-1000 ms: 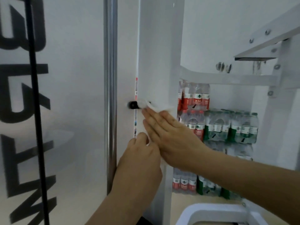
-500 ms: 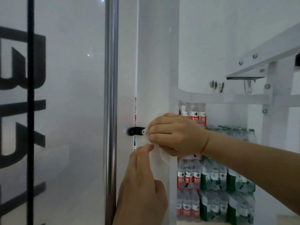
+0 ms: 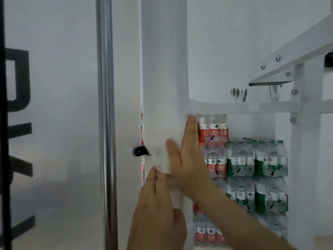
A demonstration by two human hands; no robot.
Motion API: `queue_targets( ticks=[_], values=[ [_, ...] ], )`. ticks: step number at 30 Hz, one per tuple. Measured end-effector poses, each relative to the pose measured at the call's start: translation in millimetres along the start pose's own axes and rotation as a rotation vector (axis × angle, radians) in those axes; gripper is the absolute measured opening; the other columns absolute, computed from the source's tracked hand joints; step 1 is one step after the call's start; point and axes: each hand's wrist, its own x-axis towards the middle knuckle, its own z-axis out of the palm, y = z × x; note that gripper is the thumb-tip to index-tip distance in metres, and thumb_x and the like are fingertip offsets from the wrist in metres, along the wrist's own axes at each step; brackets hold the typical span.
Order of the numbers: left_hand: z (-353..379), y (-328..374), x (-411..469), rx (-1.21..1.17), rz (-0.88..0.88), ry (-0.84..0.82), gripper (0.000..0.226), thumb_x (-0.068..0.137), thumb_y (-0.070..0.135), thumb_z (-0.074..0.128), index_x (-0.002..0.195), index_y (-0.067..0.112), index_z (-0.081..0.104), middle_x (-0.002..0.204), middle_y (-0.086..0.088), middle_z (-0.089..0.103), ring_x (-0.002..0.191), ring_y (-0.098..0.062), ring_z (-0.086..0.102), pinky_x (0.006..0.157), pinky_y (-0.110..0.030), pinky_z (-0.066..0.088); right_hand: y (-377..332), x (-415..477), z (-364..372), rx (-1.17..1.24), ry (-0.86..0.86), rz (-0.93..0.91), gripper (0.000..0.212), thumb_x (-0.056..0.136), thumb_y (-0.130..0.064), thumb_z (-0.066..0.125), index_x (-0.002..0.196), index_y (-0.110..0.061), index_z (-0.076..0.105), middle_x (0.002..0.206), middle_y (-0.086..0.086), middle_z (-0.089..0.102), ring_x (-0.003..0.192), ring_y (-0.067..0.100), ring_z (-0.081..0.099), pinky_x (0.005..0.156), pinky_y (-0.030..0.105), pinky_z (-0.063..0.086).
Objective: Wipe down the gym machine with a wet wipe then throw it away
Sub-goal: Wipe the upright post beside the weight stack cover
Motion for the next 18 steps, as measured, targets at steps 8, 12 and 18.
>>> queue_targets(
  ticks=[8, 12, 18],
  values=[
    [-37, 26, 14, 0.006, 0.072, 0.071, 0.078, 0.081, 0.012, 0.049, 0.15, 0.02, 0.015, 0.155, 0.005, 0.02, 0.14, -0.01, 0.029, 0.108, -0.015, 0.028, -32, 59, -8, -0.074, 0.117, 0.118, 0.078, 0.101, -0.045, 0.04, 0.154, -0.008, -0.004, 0.149, 0.013, 0.027, 0.13, 0.023, 0.038, 0.093, 0.018, 0.029],
    [-62, 40, 40, -0.099, 0.138, 0.188, 0.081, 0.084, 0.004, 0.056, 0.151, 0.022, 0.015, 0.155, 0.005, 0.02, 0.139, -0.014, 0.031, 0.114, -0.035, 0.034, -51, 108, -18, -0.059, 0.164, 0.119, 0.078, 0.1, -0.047, 0.04, 0.155, -0.008, 0.0, 0.146, 0.015, 0.036, 0.126, 0.029, 0.046, 0.096, 0.034, 0.039],
    [-56, 40, 68, -0.223, 0.063, 0.042, 0.099, 0.086, -0.002, 0.054, 0.152, 0.031, -0.011, 0.159, 0.019, -0.014, 0.145, 0.001, -0.009, 0.117, -0.021, 0.007, -29, 52, -8, 0.003, 0.089, 0.19, 0.081, 0.098, -0.052, 0.038, 0.155, -0.011, -0.003, 0.154, 0.014, 0.027, 0.133, 0.027, 0.041, 0.093, 0.024, 0.034]
  ],
)
